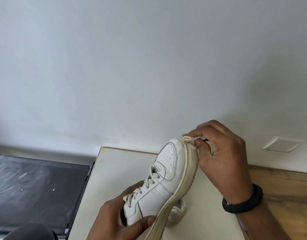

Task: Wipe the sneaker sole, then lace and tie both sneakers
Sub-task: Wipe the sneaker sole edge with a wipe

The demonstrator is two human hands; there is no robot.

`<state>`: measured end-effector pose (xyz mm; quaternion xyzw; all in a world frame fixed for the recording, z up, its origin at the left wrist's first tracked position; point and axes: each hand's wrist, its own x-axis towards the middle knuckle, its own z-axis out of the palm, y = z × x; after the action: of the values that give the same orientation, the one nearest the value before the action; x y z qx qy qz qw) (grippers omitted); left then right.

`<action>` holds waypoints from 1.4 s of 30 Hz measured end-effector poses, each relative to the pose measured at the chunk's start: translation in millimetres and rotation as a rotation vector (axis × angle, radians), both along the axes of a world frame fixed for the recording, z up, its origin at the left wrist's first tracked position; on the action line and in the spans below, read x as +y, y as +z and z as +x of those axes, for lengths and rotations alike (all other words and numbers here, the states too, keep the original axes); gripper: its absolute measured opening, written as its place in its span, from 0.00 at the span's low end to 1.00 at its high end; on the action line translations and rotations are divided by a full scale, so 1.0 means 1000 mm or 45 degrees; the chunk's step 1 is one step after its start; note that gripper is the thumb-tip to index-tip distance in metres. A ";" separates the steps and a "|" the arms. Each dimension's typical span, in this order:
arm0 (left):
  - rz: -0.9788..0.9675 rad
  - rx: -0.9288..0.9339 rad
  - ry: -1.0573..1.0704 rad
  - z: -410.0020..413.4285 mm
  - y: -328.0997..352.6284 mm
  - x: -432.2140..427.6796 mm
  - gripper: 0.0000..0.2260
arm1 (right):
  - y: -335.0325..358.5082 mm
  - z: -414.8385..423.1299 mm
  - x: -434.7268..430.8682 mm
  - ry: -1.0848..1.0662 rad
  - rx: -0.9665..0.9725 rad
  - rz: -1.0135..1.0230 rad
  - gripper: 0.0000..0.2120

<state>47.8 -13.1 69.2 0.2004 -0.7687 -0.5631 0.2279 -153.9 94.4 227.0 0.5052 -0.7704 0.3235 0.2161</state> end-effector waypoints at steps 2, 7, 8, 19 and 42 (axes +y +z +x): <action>0.000 0.003 0.023 0.000 -0.002 0.002 0.36 | 0.008 -0.003 0.001 0.029 -0.005 0.026 0.11; -0.085 0.051 -0.010 -0.001 -0.006 -0.002 0.36 | 0.015 0.002 0.017 0.106 0.067 0.121 0.13; -0.112 0.050 -0.013 -0.001 -0.007 -0.004 0.36 | 0.014 0.002 0.019 0.108 0.073 0.147 0.15; -0.043 0.028 0.040 -0.005 -0.011 -0.005 0.36 | 0.010 0.010 0.024 0.206 -0.049 0.293 0.14; 0.112 0.027 0.031 -0.005 -0.002 0.004 0.36 | 0.014 -0.011 0.018 0.163 -0.012 0.197 0.13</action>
<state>42.8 -8.7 67.6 0.2137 -0.7382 -0.5956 0.2339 -164.6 112.8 240.6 0.5670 -0.7603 0.2784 0.1518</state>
